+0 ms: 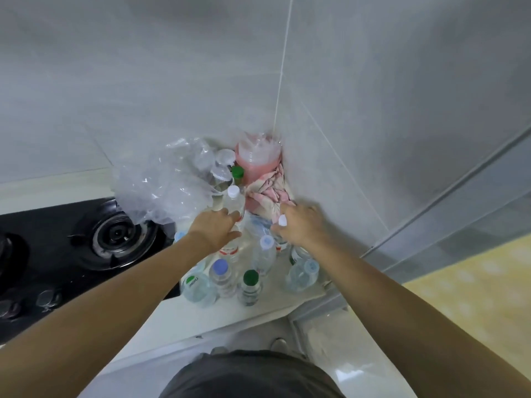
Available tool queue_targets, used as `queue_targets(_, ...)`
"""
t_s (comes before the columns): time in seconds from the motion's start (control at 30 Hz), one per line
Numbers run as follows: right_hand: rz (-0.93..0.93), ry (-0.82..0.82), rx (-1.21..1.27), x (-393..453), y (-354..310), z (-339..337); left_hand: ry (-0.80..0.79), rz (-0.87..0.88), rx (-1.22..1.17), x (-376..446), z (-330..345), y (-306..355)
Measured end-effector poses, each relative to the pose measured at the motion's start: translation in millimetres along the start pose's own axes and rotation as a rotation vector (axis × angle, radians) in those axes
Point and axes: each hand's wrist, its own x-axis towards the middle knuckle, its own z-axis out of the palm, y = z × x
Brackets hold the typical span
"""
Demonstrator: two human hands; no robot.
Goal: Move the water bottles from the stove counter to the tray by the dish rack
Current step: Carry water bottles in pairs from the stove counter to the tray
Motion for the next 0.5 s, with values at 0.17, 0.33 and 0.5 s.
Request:
queue_targets(0.17,-0.009,0.002,0.043,0.6,0.0,-7.4,-0.007,0.026,-0.006,-11.6,-7.9,-1.5)
queue_targets(0.33,0.029,0.086,0.255,4.1,-8.0,-36.4,0.081,0.068,-0.043,-22.6,-25.1,-3.3)
queue_targets(0.5,0.003,0.178,0.337,15.7,-21.8,-83.6,0.210,0.051,-0.244,-25.6,-85.8,-32.8)
